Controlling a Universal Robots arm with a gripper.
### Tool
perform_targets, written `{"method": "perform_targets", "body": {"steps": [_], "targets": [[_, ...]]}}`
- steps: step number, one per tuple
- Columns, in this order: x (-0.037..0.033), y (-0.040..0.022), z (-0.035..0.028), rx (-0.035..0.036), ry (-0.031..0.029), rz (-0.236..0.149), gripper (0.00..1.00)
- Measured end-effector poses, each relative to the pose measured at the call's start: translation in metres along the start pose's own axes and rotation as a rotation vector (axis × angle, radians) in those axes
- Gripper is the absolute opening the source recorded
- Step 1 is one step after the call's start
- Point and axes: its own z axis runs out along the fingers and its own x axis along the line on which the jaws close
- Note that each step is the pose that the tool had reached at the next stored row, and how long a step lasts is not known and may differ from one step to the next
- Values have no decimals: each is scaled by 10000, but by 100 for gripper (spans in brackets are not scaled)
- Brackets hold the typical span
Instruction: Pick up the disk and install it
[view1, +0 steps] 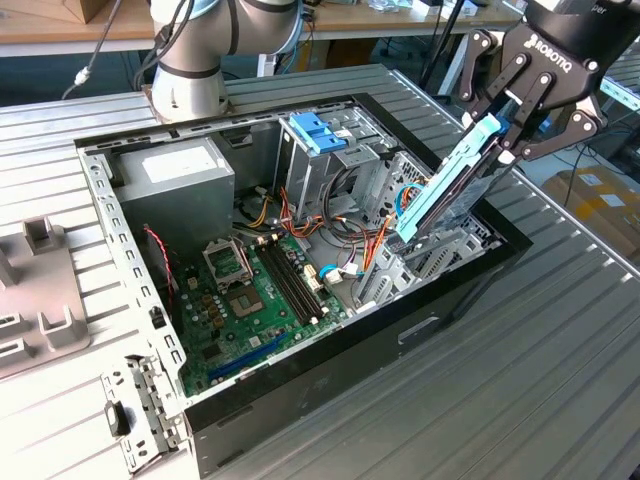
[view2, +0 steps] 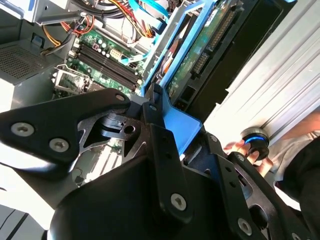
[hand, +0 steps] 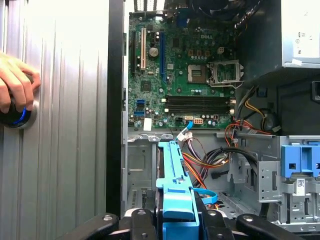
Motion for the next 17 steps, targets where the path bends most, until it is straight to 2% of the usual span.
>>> {"method": "perform_targets", "body": {"steps": [7,8,11,17], "targets": [[-9,6,-135,0,-5,0,37],[-12,7,-173,0,-10,-1,37],[-16,10,-235,0,-21,-1,37],[-22,14,-331,1,-34,0,37]]}}
